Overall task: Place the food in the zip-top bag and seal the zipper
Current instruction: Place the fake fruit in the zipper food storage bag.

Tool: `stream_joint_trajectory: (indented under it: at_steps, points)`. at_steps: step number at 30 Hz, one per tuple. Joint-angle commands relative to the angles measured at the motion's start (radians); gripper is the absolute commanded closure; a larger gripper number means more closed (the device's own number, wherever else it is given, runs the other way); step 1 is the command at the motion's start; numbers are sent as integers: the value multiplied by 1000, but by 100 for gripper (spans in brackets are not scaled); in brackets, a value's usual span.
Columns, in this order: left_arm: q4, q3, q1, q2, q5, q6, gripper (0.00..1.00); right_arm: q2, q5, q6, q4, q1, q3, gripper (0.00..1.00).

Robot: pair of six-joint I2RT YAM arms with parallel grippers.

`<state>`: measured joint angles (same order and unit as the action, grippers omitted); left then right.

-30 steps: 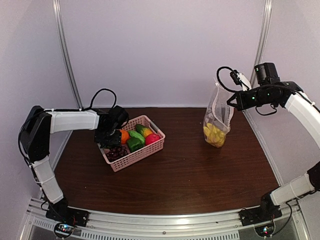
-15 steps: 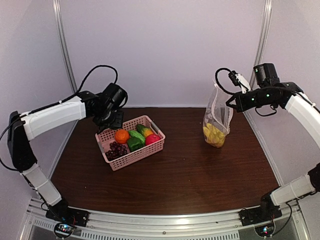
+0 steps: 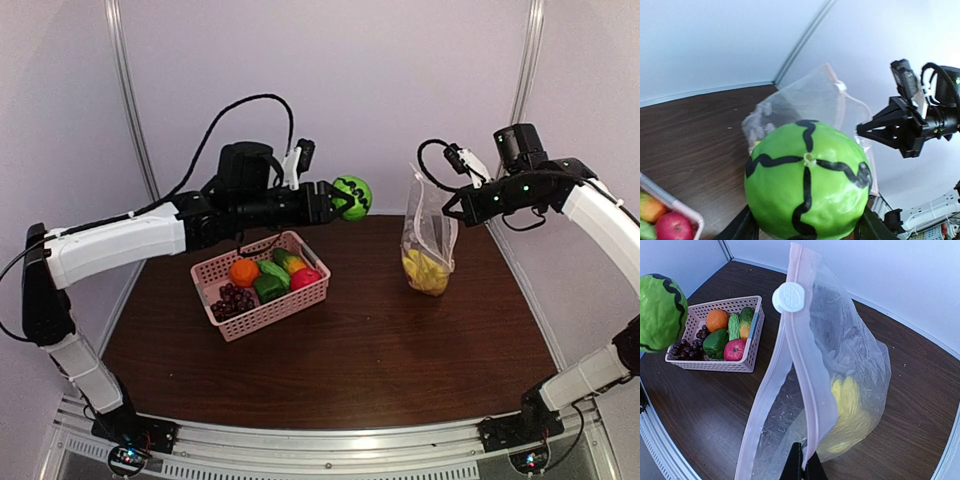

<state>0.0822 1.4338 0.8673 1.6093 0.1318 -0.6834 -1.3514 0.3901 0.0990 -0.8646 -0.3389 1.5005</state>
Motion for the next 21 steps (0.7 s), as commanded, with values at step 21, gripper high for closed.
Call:
stream_joint_trajectory:
  at_steps: [21]
  points:
    - [-62, 493, 130, 544, 64, -158, 61, 8, 132, -73, -12, -26, 100, 100]
